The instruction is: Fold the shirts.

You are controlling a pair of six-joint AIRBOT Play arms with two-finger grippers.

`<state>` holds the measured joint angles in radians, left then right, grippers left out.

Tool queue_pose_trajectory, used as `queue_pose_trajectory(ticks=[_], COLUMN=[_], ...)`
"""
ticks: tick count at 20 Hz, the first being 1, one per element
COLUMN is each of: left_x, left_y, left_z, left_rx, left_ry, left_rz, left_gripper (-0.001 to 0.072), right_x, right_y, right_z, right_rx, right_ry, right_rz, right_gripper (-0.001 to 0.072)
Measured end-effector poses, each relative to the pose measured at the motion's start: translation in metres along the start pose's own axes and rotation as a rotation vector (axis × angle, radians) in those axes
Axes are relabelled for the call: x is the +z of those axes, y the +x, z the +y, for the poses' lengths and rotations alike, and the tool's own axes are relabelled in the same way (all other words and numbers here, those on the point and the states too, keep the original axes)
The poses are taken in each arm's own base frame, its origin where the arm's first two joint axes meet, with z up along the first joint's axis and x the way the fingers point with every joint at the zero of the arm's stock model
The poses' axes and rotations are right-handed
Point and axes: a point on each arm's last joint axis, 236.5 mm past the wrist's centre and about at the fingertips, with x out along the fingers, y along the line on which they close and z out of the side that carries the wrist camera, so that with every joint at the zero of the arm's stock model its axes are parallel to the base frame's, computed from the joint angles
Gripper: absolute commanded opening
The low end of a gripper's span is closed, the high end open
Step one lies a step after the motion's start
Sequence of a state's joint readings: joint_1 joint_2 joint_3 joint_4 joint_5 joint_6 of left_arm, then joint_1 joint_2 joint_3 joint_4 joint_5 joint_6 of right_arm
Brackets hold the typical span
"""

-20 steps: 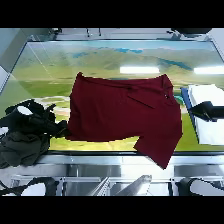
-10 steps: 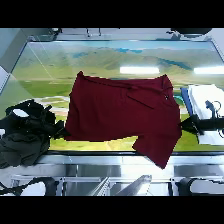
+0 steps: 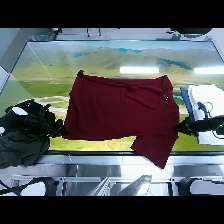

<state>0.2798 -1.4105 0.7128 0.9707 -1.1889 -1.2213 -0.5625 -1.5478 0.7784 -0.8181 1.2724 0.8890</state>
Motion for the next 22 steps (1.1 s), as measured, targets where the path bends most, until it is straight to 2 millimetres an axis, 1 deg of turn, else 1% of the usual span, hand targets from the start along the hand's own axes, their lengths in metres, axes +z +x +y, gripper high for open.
queue_pose_trajectory(ticks=[2, 3, 5, 6, 7, 8, 9, 10, 11, 12, 13, 14, 15, 16, 17, 18, 19, 20, 21, 22], left_x=[0.001, 0.005, 0.013, 0.021, 0.030, 0.038, 0.043, 0.041, 0.031, 0.013, -0.011, -0.042, -0.073, -0.098, -0.117, -0.134, -0.145, -0.150, -0.152, -0.147], left_y=[0.000, -0.002, -0.015, -0.030, -0.052, -0.085, -0.128, -0.176, -0.232, -0.285, -0.336, -0.386, -0.426, -0.457, -0.479, -0.496, -0.505, -0.510, -0.511, -0.509], left_z=[-0.003, -0.009, -0.045, -0.070, -0.099, -0.134, -0.174, -0.210, -0.248, -0.277, -0.302, -0.322, -0.336, -0.344, -0.349, -0.351, -0.352, -0.351, -0.350, -0.346], left_rx=[-0.013, -0.036, -0.161, -0.241, -0.325, -0.420, -0.521, -0.613, -0.701, -0.764, -0.804, -0.825, -0.815, -0.784, -0.738, -0.684, -0.637, -0.607, -0.597, -0.601], left_ry=[0.005, 0.015, 0.056, 0.096, 0.149, 0.225, 0.325, 0.436, 0.567, 0.693, 0.813, 0.927, 1.019, 1.073, 1.106, 1.125, 1.129, 1.126, 1.114, 1.093], left_rz=[-0.005, -0.017, -0.035, -0.064, -0.109, -0.173, -0.260, -0.355, -0.468, -0.575, -0.686, -0.809, -0.921, -1.023, -1.112, -1.187, -1.237, -1.263, -1.272, -1.261], left_gripper=[0.0027, 0.0026, 0.0020, 0.0020, 0.0019, 0.0020, 0.0020, 0.0021, 0.0021, 0.0021, 0.0022, 0.0023, 0.0023, 0.0024, 0.0024, 0.0024, 0.0024, 0.0024, 0.0024, 0.0025], right_x=[0.005, 0.009, 0.020, 0.028, 0.037, 0.043, 0.048, 0.046, 0.039, 0.026, 0.008, -0.009, -0.032, -0.053, -0.074, -0.092, -0.106, -0.113, -0.116, -0.116], right_y=[0.004, 0.002, -0.013, -0.030, -0.053, -0.084, -0.122, -0.160, -0.201, -0.239, -0.277, -0.308, -0.337, -0.358, -0.374, -0.384, -0.390, -0.394, -0.397, -0.398], right_z=[0.010, 0.022, 0.062, 0.090, 0.121, 0.156, 0.193, 0.227, 0.263, 0.295, 0.327, 0.354, 0.381, 0.403, 0.423, 0.438, 0.450, 0.456, 0.459, 0.458], right_rx=[0.022, 0.060, 0.171, 0.238, 0.302, 0.361, 0.402, 0.423, 0.428, 0.417, 0.378, 0.330, 0.273, 0.212, 0.147, 0.094, 0.047, 0.012, -0.009, -0.016], right_ry=[-0.024, -0.032, -0.078, -0.119, -0.176, -0.256, -0.352, -0.451, -0.561, -0.663, -0.767, -0.850, -0.928, -0.989, -1.044, -1.085, -1.116, -1.131, -1.136, -1.134], right_rz=[-0.012, -0.026, -0.069, -0.109, -0.166, -0.236, -0.331, -0.425, -0.535, -0.645, -0.770, -0.894, -1.020, -1.127, -1.228, -1.300, -1.359, -1.395, -1.416, -1.421], right_gripper=[0.0019, 0.0018, 0.0018, 0.0018, 0.0018, 0.0018, 0.0018, 0.0018, 0.0018, 0.0018, 0.0018, 0.0018, 0.0018, 0.0018, 0.0018, 0.0018, 0.0019, 0.0018, 0.0018, 0.0018])
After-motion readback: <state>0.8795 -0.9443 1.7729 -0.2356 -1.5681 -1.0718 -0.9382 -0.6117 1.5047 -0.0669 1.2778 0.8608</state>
